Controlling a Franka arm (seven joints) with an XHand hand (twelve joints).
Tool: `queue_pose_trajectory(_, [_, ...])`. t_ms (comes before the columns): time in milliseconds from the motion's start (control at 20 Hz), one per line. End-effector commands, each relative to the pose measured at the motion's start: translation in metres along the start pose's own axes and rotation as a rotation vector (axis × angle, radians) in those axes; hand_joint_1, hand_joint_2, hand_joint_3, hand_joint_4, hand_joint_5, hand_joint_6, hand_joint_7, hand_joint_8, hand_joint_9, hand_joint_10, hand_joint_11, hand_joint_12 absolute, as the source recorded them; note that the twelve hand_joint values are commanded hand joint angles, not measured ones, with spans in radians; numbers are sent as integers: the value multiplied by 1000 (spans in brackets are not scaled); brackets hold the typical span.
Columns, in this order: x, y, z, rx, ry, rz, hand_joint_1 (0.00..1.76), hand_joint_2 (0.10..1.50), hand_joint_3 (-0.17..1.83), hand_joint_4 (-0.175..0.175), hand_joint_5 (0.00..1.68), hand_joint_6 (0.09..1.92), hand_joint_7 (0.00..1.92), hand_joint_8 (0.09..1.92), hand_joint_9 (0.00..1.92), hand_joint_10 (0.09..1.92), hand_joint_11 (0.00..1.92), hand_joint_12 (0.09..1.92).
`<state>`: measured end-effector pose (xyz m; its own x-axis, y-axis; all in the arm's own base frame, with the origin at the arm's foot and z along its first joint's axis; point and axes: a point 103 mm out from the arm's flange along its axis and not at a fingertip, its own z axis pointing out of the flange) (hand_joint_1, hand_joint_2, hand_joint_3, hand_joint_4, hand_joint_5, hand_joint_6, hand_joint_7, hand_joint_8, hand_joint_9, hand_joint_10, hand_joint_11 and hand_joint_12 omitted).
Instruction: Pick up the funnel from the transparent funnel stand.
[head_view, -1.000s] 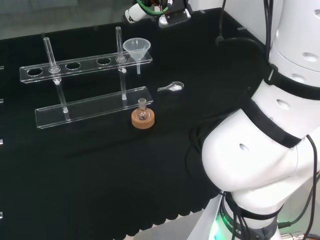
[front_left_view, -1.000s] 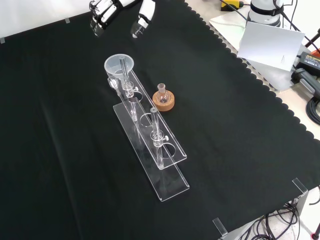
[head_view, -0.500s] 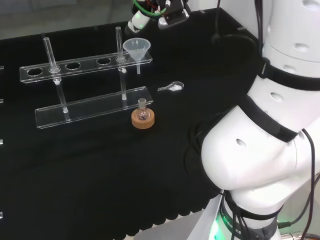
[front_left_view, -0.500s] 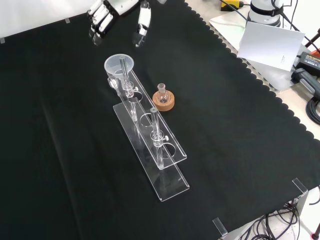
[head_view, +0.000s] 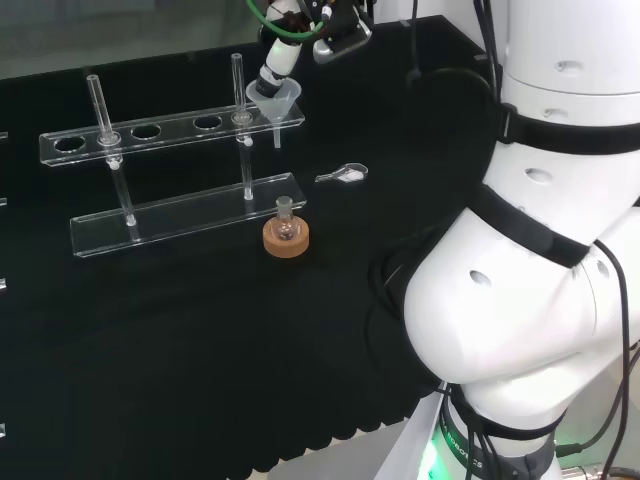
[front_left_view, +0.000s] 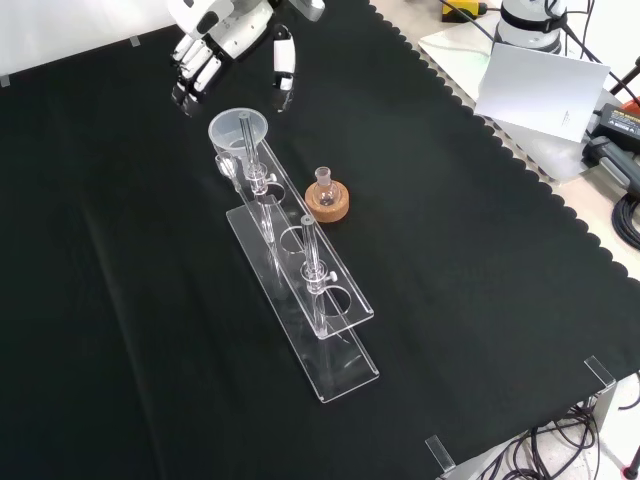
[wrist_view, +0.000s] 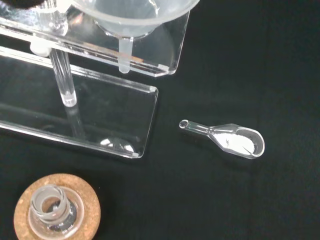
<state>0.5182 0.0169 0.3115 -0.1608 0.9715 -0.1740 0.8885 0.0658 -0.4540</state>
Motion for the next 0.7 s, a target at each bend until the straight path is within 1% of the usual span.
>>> queue_pose_trajectory(50, [3, 9, 7, 68, -55, -33, 638, 736, 210, 0, 128, 87, 0, 332, 128, 801, 125, 1472])
queue_pose_trajectory(150, [6, 10, 8, 66, -64, -36, 654, 723, 217, -2, 115, 87, 0, 283, 111, 813, 136, 1474])
queue_pose_trajectory(300, [6, 13, 11, 62, -63, -38, 676, 701, 238, -13, 101, 87, 0, 302, 148, 817, 160, 1467])
queue_pose_trajectory(550, [5, 20, 14, 79, -59, -51, 700, 664, 289, -19, 92, 87, 0, 319, 147, 845, 177, 1457])
queue_pose_trajectory(700, [7, 24, 15, 104, -67, -63, 715, 644, 321, -13, 72, 87, 0, 183, 91, 870, 186, 1448])
